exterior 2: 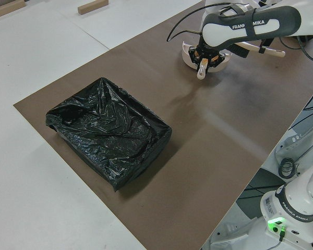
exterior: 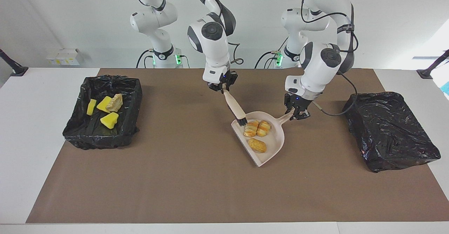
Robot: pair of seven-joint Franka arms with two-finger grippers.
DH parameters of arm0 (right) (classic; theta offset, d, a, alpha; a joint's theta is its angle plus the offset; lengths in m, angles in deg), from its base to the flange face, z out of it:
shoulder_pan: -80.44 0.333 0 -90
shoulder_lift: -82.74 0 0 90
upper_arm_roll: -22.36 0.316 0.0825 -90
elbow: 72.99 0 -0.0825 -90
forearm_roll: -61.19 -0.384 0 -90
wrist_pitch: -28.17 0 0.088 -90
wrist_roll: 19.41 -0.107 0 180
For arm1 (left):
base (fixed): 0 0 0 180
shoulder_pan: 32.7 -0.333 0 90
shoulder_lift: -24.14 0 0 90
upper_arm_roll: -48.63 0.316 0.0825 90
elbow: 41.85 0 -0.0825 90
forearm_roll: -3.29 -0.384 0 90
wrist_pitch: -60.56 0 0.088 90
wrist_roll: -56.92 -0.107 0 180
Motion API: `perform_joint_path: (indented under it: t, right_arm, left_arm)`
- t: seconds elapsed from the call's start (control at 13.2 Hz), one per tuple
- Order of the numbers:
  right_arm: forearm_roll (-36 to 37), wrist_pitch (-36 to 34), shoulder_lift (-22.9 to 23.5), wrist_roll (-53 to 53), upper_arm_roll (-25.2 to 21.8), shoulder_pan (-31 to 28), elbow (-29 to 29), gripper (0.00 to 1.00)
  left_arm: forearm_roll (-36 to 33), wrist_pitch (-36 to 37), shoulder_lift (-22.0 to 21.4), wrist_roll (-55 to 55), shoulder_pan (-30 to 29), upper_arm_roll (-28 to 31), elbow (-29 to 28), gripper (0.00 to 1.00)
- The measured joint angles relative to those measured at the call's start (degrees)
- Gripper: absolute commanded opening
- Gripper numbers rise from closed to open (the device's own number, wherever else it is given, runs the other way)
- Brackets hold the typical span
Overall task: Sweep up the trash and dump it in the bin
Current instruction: 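Carry the dustpan over the bin with the left gripper and tip it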
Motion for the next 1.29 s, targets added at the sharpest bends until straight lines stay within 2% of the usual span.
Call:
perform_joint_path:
  t: [0.23, 0.45, 0.76, 0.98, 1.06, 1.14, 1.29]
  right_arm:
    - [0.39, -5.15, -3.58, -9.46, 0.38, 0.51, 0.65, 0.00]
    - [0.39, -4.99, -4.57, -20.84, 0.79, 7.38, 4.32, 0.00]
    - [0.33, 1.53, -0.90, -34.49, 1.24, 16.94, 7.00, 0.00]
    - [-0.65, 5.00, 3.68, -37.64, 1.38, 21.21, 7.01, 0.00]
    - [-0.87, 5.05, 4.25, -37.64, 1.38, 21.68, 6.98, 0.36]
    - [-0.97, 5.05, 4.38, -37.64, 1.38, 21.81, 6.97, 0.99]
    - [-1.00, 4.91, 4.35, -37.65, 1.23, 21.74, 6.52, 1.00]
  left_arm:
    - [0.97, 0.71, -0.18, -0.78, -3.98, 0.12, 2.16, 0.00]
    - [1.02, 8.00, -1.55, -5.26, -9.07, 0.47, 7.73, 0.00]
    - [0.93, 19.13, -2.53, -17.76, -20.63, 1.34, 15.66, 0.00]
    - [-2.62, 25.42, -2.47, -22.42, -29.23, 1.77, 21.25, 0.00]
    - [-3.49, 26.60, -2.45, -23.98, -31.69, 1.84, 22.40, 0.00]
    - [-5.05, 27.23, -2.40, -25.34, -34.19, 1.98, 23.06, 0.00]
    - [-9.72, 27.40, -2.22, -27.72, -37.77, 2.34, 23.42, 0.00]
